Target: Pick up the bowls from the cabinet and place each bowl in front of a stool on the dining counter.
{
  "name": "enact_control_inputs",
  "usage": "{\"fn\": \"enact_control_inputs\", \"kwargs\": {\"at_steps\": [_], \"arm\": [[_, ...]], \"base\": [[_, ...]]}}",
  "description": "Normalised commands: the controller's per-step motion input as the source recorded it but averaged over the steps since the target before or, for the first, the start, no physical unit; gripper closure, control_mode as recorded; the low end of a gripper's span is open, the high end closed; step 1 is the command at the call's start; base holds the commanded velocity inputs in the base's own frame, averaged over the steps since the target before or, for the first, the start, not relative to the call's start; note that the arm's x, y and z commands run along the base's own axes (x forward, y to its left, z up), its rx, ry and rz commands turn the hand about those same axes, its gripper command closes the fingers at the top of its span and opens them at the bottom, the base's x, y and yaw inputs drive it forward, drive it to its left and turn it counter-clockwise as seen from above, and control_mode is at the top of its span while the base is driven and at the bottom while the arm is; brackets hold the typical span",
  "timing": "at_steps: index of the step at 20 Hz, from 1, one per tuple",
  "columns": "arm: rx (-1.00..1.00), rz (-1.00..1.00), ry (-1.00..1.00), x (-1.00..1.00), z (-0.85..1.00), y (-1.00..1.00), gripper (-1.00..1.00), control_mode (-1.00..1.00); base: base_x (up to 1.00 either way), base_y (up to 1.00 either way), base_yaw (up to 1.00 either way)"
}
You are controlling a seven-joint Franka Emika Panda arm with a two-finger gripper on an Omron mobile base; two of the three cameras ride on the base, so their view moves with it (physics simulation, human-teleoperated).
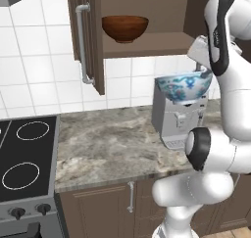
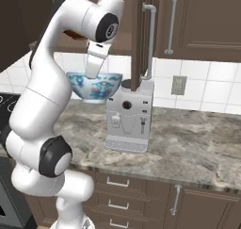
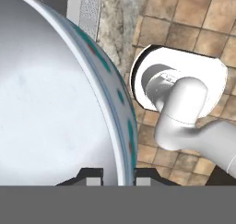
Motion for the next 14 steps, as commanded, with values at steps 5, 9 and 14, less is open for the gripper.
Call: {"fn": "enact_control_inputs", "kwargs": {"at_steps": [5, 9, 14], "arm": [[0.01, -0.1, -0.08, -0.25, -0.37, 0.26, 1.0, -1.0], [0.0, -0.11, -0.44, -0.48, -0.36, 0.3, 1.0, -1.0], [0.0, -0.11, -0.33, -0.34, -0.39, 0.22, 1.0, -1.0]], "base": [[0.0, 0.0, 0.0], [0.0, 0.0, 0.0], [0.0, 0.0, 0.0]]}}
